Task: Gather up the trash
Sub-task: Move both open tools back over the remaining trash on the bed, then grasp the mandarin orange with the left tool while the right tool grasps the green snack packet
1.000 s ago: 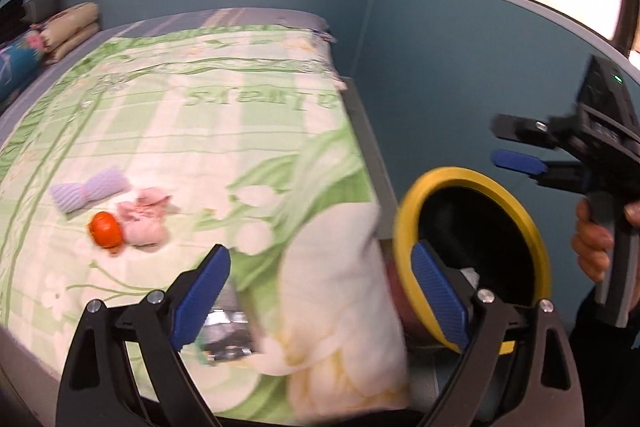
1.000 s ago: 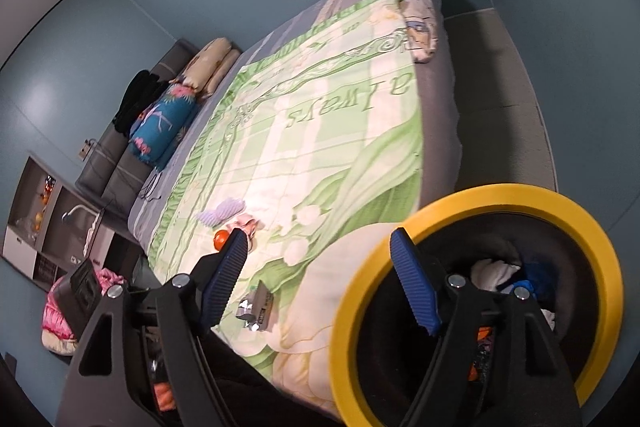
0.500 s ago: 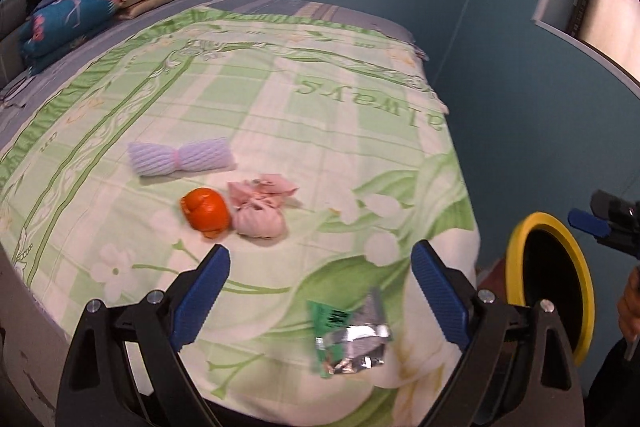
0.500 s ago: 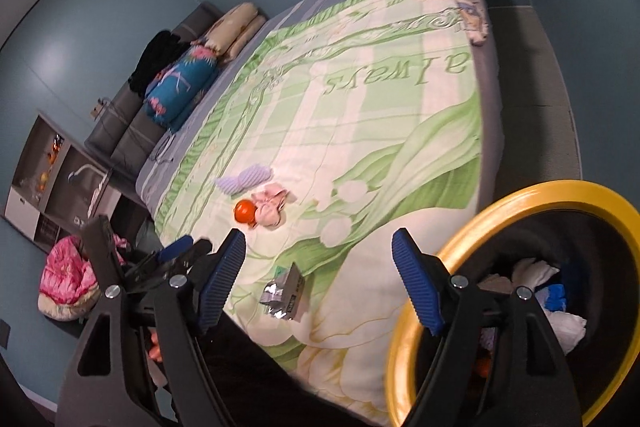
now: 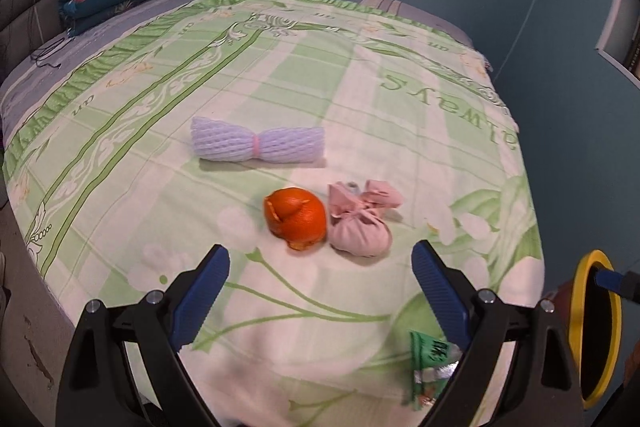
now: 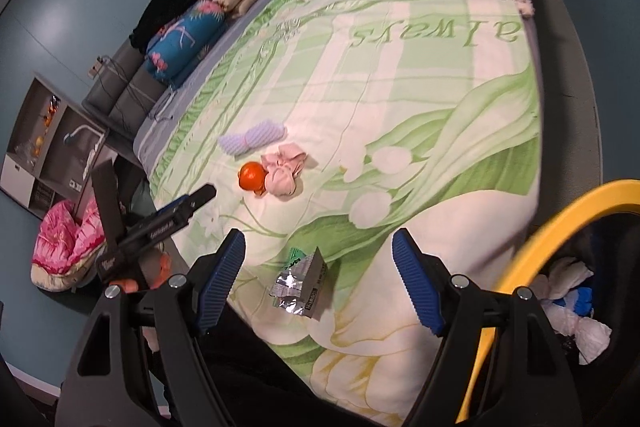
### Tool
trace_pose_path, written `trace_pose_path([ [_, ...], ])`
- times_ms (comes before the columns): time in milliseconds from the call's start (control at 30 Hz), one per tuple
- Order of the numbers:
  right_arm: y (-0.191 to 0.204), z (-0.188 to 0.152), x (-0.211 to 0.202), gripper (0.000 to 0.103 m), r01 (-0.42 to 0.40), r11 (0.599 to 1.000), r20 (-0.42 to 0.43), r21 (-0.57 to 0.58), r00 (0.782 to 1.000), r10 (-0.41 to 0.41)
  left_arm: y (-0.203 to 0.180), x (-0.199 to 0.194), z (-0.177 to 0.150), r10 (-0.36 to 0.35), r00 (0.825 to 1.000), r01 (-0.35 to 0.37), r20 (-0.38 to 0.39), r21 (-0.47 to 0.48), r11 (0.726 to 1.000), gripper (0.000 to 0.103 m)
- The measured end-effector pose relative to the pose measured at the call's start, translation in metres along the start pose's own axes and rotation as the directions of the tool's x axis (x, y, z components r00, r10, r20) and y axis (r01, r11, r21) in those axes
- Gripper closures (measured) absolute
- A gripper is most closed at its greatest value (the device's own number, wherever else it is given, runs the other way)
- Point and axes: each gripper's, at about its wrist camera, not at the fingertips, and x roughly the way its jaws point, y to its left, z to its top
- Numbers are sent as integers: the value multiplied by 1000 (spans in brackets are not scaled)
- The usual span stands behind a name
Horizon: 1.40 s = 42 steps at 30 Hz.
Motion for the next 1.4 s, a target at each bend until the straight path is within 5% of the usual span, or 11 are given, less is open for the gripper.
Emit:
trace_pose_path([
  [633,44,-28,114,31,26,992,-248,-126,967,-57,28,83,20,19,996,-25,-82,-77,997,16],
  [967,51,-41,146,42,52,984,-320,-172,942,-106,26,111,20,-50,989,38,-141,-88,995,47],
  [1400,63,-53,155,66,81,966,-332,-246,929,-163,26,104,17,-86,988,74,-128,-94,993,65],
])
